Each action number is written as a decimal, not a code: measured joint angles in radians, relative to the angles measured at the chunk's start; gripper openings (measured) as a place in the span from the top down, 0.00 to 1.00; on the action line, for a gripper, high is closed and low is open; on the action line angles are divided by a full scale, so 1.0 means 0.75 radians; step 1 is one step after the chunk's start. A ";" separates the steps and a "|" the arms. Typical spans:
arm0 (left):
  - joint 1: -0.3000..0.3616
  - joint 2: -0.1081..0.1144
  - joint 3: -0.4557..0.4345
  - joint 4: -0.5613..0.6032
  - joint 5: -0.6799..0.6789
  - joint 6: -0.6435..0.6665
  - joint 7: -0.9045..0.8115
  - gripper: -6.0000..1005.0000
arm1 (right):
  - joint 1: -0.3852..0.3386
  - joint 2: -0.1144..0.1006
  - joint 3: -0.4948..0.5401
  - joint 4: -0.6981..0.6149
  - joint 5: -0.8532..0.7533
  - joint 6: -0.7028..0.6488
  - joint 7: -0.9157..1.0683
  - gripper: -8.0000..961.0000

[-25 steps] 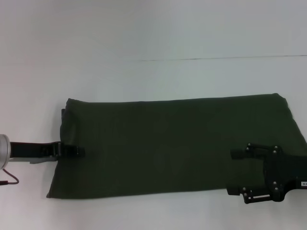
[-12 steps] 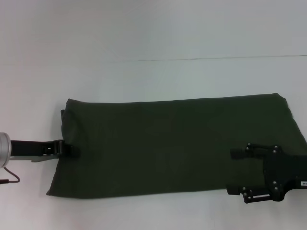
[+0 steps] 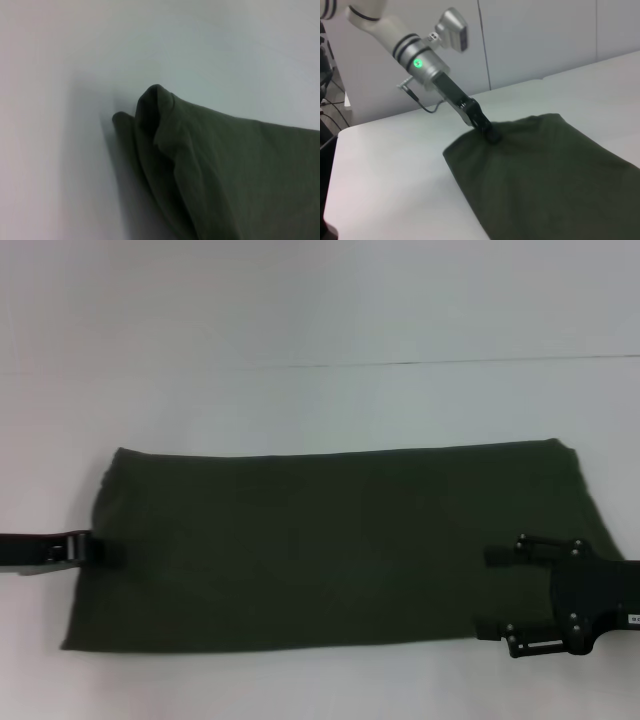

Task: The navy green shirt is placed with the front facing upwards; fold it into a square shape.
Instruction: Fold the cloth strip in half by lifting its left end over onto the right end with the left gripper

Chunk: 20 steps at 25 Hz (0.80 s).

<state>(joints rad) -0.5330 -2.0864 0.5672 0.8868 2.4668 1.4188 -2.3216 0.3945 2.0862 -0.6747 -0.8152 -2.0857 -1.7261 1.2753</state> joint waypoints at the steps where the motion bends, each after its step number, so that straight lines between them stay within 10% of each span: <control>1: 0.013 0.001 -0.003 0.035 0.000 0.015 0.003 0.93 | 0.000 0.000 0.000 0.004 0.001 0.006 0.000 0.02; 20: -0.040 0.028 -0.146 0.129 -0.045 0.238 0.090 0.93 | 0.029 0.006 0.000 0.091 0.008 0.121 -0.005 0.02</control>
<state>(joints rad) -0.5628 -2.0651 0.4578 0.9834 2.4329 1.5971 -2.2541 0.4162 2.0910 -0.6747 -0.7471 -2.0799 -1.6354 1.2716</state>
